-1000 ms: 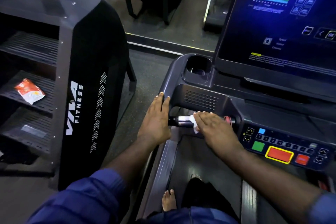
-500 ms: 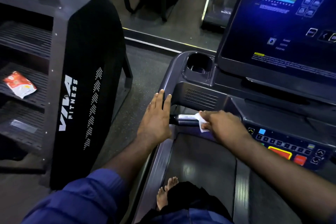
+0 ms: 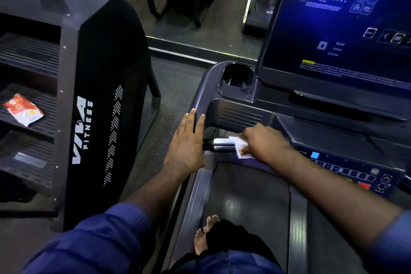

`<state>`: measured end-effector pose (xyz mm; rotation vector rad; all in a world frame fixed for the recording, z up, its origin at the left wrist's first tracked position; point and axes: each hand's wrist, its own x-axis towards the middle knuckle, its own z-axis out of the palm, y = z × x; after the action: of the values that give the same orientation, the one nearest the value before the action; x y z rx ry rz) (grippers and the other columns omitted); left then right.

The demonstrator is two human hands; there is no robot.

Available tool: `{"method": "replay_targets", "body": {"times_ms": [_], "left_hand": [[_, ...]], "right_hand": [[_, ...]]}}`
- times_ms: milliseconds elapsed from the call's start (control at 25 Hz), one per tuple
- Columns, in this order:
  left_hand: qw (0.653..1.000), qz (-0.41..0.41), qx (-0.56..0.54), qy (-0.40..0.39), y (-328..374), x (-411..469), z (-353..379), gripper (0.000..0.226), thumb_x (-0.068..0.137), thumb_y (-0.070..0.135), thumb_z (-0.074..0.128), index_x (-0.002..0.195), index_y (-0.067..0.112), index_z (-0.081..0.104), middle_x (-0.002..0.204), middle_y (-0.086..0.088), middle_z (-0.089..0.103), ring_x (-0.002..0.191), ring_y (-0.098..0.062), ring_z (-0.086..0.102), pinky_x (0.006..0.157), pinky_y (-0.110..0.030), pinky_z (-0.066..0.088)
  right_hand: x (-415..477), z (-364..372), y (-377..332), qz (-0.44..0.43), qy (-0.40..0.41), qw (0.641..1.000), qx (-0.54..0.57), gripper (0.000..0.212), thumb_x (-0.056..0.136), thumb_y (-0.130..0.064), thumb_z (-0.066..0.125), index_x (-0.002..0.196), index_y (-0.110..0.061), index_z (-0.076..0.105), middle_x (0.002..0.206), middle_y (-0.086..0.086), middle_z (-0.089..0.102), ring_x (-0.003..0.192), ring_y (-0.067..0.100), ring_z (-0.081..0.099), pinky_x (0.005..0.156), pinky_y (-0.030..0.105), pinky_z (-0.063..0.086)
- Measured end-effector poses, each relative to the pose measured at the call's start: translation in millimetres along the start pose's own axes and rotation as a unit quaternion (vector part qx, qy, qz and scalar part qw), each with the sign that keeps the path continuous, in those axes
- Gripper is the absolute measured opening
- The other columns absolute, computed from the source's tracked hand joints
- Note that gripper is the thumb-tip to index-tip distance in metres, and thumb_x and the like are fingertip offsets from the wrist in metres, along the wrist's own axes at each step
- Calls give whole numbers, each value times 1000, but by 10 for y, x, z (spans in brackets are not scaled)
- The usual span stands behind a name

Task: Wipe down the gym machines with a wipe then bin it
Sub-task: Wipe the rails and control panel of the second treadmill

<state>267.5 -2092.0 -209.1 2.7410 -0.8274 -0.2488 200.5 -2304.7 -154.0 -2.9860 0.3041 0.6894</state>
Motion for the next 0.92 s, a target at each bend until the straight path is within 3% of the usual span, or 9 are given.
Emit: {"method": "replay_targets", "body": {"times_ms": [160,360,440,520,560,640,720,920], "left_hand": [[1000,1,7,4,-25,4,20,121,75,17,82,165,20,1,173,-4,-13,161,-27,-5,127,-45,26],[1000,2,5,-6,28,-6,-51,118,77,14,78,166,19,1,173,-6,-13,161,-28,-5,125,-47,28],[1000,2,4,-9,22,-11,-52,117,78,16,79,166,19,2,174,-8,-12,161,-29,-5,125,-47,29],[1000,3,3,-12,11,-20,-37,116,79,17,80,166,19,3,174,-8,-12,161,-30,-4,125,-48,30],[1000,4,3,-10,2,-15,-27,115,79,17,79,165,18,3,174,-8,-11,161,-30,-3,125,-49,31],[1000,7,11,0,-12,-12,-7,114,79,20,79,165,18,5,174,-10,-8,161,-32,-1,123,-49,33],[1000,14,15,4,-36,-2,18,114,79,23,79,165,17,5,174,-11,-7,161,-33,1,120,-50,35],[1000,17,3,8,-77,1,49,115,77,21,80,164,17,5,173,-11,-5,160,-35,3,116,-55,41]], "right_hand": [[-155,-95,390,18,-10,1000,1,43,81,-44,78,123,-42,70,110,7,74,104,33,70,80,36,56],[131,98,-295,-21,28,994,102,37,83,-49,78,117,-33,75,103,7,75,101,31,71,75,30,49],[182,208,-446,-54,49,992,104,32,93,-44,70,123,-33,71,113,4,73,108,31,69,82,33,50],[43,352,-356,-103,93,983,125,33,100,-26,62,132,-28,68,133,1,69,124,27,62,99,33,48],[-77,422,-244,-128,132,974,130,40,98,-13,60,137,-21,67,140,2,65,132,26,59,110,31,42],[-291,672,68,-156,244,955,63,49,90,-3,56,137,-13,67,142,7,65,132,24,60,117,35,37],[-496,805,368,-132,276,952,15,53,90,-9,46,139,-13,66,142,8,64,132,24,61,117,39,42],[-647,742,550,-22,264,963,-40,66,82,2,40,146,-5,56,149,15,57,140,28,53,125,35,15]]}}
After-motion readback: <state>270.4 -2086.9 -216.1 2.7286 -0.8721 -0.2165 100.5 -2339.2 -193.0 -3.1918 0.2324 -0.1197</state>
